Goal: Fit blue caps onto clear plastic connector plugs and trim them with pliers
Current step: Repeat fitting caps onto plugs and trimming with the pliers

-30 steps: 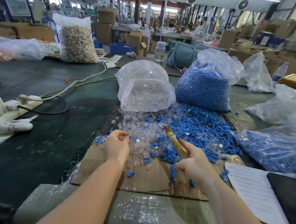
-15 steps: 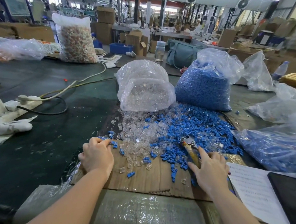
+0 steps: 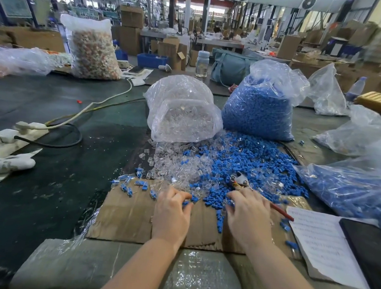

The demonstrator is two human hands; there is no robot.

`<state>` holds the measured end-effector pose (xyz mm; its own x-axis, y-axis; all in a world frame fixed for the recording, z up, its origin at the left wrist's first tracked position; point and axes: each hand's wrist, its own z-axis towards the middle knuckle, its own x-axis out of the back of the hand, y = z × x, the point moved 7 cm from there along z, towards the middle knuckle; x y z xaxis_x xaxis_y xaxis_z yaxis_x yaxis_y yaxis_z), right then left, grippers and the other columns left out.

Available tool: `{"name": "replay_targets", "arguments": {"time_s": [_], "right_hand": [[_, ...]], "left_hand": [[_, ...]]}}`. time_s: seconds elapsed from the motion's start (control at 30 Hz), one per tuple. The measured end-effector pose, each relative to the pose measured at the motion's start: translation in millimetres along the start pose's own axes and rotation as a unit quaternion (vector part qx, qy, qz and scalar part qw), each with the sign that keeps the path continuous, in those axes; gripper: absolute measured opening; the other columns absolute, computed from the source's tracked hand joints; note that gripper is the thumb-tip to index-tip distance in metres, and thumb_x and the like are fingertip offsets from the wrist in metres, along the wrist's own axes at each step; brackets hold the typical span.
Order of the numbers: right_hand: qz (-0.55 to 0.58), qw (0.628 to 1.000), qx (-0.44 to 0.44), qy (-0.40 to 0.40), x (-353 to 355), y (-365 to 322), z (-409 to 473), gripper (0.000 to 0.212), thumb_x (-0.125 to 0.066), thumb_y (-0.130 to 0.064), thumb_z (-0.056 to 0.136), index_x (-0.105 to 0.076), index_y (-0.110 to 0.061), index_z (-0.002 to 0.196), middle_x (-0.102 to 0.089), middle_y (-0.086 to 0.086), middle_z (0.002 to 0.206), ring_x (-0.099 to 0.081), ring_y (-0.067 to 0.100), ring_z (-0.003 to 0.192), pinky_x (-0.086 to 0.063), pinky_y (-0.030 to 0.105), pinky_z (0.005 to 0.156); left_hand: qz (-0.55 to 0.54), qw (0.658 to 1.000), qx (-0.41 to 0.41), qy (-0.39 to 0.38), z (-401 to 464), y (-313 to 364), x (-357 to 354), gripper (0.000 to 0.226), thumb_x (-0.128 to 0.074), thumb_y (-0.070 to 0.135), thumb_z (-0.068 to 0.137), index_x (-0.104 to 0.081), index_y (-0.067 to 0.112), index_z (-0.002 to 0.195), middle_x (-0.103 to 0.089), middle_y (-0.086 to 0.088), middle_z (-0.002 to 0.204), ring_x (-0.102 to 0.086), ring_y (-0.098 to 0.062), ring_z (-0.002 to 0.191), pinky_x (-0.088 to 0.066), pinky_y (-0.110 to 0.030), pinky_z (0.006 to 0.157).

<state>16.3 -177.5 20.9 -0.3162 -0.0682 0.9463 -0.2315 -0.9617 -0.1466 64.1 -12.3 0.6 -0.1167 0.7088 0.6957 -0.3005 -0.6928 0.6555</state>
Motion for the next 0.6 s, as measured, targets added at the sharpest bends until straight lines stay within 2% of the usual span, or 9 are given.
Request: {"name": "replay_targets", "arguments": {"time_s": [0.07, 0.17, 0.23, 0.33, 0.53, 0.6], "right_hand": [[0.001, 0.999, 0.025, -0.020, -6, -10, -4, 0.016, -0.048, -0.040, 0.091, -0.057, -0.028, 0.096, -0.060, -0.011, 0.101, -0.051, 0.013, 0.100, -0.030, 0.032, 0.089], [-0.005, 0.999, 0.028, -0.023, -12, -17, -9, 0.014, -0.052, -0.040, 0.087, -0.055, -0.027, 0.085, -0.063, -0.010, 0.087, -0.057, 0.015, 0.092, -0.032, 0.033, 0.083], [-0.008, 1.000, 0.016, -0.015, -14, -18, -10, 0.009, -0.054, -0.035, 0.088, -0.056, -0.026, 0.087, -0.065, -0.009, 0.088, -0.058, 0.017, 0.092, -0.035, 0.035, 0.084], [-0.008, 1.000, -0.005, -0.029, -20, -15, -7, 0.009, -0.047, -0.029, 0.093, -0.053, -0.028, 0.100, -0.063, -0.011, 0.099, -0.054, 0.015, 0.101, -0.033, 0.034, 0.091], [-0.002, 0.999, -0.025, -0.022, -17, -14, -5, 0.012, -0.045, -0.039, 0.095, -0.045, -0.028, 0.100, -0.059, -0.010, 0.102, -0.053, 0.014, 0.102, -0.037, 0.032, 0.089], [0.001, 1.000, -0.025, -0.012, -17, -15, -5, 0.012, -0.043, -0.036, 0.095, -0.045, -0.028, 0.104, -0.056, -0.008, 0.106, -0.050, 0.015, 0.104, -0.037, 0.030, 0.088]], "left_hand": [[0.016, 1.000, -0.013, -0.004, -4, 1, -4, 0.028, -0.060, 0.035, 0.088, -0.061, 0.024, 0.114, -0.043, 0.015, 0.093, -0.035, -0.003, 0.095, -0.028, -0.013, 0.083], [0.046, 0.998, -0.031, -0.014, -8, 1, -9, 0.031, -0.058, 0.039, 0.088, -0.059, 0.026, 0.117, -0.048, 0.014, 0.099, -0.038, -0.005, 0.097, -0.031, -0.015, 0.086], [0.055, 0.998, -0.037, -0.018, -9, 1, -11, 0.030, -0.056, 0.036, 0.090, -0.058, 0.026, 0.118, -0.051, 0.012, 0.103, -0.039, -0.006, 0.099, -0.031, -0.017, 0.090], [0.057, 0.997, -0.047, -0.024, -6, 3, -14, 0.027, -0.053, 0.029, 0.093, -0.057, 0.025, 0.119, -0.053, 0.010, 0.106, -0.041, -0.007, 0.101, -0.033, -0.017, 0.091], [0.067, 0.994, -0.064, -0.052, 0, 6, -15, 0.027, -0.052, 0.023, 0.094, -0.056, 0.022, 0.121, -0.054, 0.007, 0.110, -0.044, -0.008, 0.102, -0.038, -0.019, 0.089], [0.068, 0.994, -0.067, -0.053, 0, 6, -14, 0.026, -0.051, 0.023, 0.094, -0.056, 0.021, 0.120, -0.055, 0.006, 0.109, -0.045, -0.008, 0.100, -0.038, -0.018, 0.088]]}}
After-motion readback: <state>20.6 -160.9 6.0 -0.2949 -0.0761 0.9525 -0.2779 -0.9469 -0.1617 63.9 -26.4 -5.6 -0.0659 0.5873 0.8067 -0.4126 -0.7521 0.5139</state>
